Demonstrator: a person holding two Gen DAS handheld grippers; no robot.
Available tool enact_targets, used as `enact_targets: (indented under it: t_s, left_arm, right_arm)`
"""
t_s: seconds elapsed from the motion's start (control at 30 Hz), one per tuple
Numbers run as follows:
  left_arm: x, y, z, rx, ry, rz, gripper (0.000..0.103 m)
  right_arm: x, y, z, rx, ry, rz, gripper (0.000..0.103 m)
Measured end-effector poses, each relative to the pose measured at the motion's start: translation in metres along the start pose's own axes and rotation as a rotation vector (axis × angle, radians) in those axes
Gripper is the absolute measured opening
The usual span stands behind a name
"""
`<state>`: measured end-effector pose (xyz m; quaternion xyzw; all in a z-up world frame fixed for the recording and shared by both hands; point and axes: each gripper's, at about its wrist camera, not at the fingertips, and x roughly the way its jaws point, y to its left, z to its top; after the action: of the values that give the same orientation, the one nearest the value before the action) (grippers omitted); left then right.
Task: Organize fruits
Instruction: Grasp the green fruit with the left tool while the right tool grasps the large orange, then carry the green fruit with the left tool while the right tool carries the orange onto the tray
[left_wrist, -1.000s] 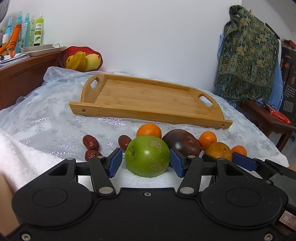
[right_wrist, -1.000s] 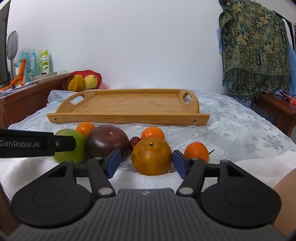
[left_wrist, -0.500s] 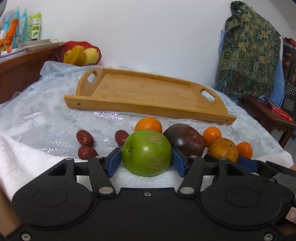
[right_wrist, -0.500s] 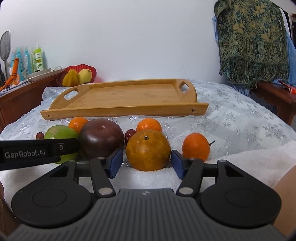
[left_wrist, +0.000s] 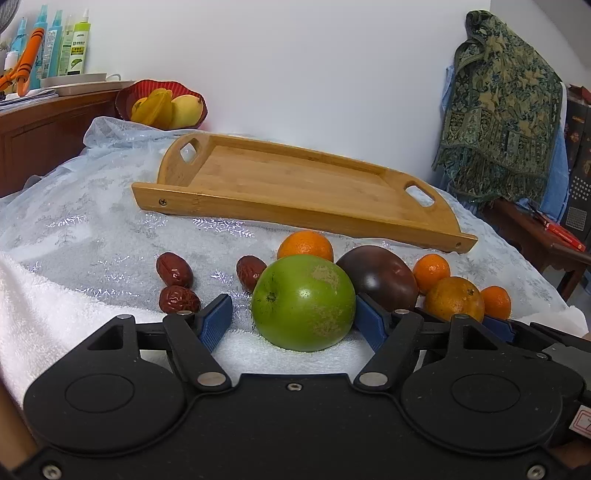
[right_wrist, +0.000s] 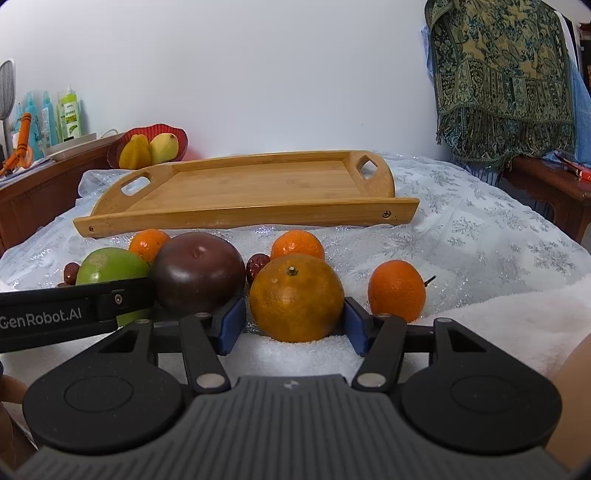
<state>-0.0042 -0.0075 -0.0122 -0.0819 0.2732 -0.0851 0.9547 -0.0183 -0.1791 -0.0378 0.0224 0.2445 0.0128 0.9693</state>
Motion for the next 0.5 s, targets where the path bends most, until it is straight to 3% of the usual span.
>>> enact_targets:
  t_s: [0.1,0.2,0.33,0.5]
  left_arm:
    - [0.0,0.002,0.0,-0.008,0.0,-0.017,0.069]
    - [-0.001,0.005,-0.001,-0.022,-0.001,-0.059,0.058]
    - [-0.005,-0.003,-0.001,0.022,-0.006,-0.033,0.057]
    - [-0.015,-0.012,0.002,0.069,-0.035,-0.003,0.057]
  right_arm:
    - [0.001,0.003,-0.001,-0.023,-0.004,-0.013,0.065]
    - [0.001,0.006,-0.002,-0.041,-0.008,-0.029,0.066]
    - [0.0,0.009,-0.003,-0.06,-0.018,-0.056,0.055]
    - [-0.007,0.004,-0.002,-0.02,-0.03,-0.044,0.054]
